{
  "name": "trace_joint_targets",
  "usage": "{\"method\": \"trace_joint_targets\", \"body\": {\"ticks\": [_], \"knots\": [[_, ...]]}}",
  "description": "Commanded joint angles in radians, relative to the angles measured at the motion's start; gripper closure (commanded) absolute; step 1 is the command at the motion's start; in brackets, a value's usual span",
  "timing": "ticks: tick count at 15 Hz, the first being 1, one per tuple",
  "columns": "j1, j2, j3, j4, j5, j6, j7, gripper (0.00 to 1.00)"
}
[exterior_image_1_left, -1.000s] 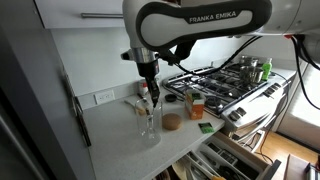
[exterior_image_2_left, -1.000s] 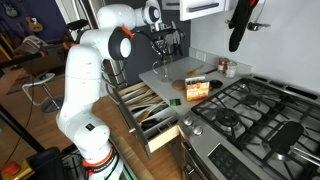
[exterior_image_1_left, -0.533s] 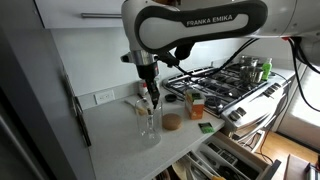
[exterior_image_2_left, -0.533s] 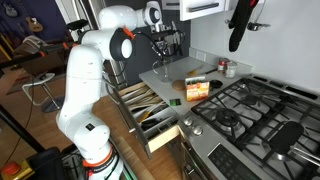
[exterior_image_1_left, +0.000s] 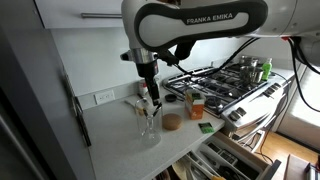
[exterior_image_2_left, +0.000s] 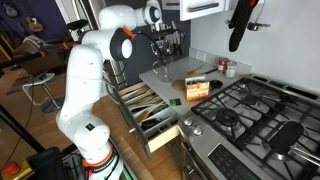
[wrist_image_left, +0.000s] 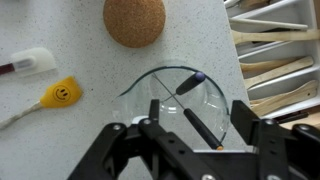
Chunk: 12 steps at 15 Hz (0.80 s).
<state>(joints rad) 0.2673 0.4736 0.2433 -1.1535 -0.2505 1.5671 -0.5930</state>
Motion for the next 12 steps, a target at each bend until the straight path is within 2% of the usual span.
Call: {"method": "trace_joint_targets", "body": {"ticks": [1,4,7,9,12], "knots": [[0.002,-0.013,-0.002,0.035,0.013,-0.042,0.035,0.00],[0.000,-0.061,-0.003,0.046,0.027,-0.094,0.101,0.00],[-0.009,-0.122,0.003,0.043,0.113,-0.143,0.256,0.00],[-0.022,-0.177,0.007,0.017,0.193,-0.100,0.336,0.00],[-0.020,-0.262,-0.004,-0.031,0.234,-0.013,0.461,0.00]]}}
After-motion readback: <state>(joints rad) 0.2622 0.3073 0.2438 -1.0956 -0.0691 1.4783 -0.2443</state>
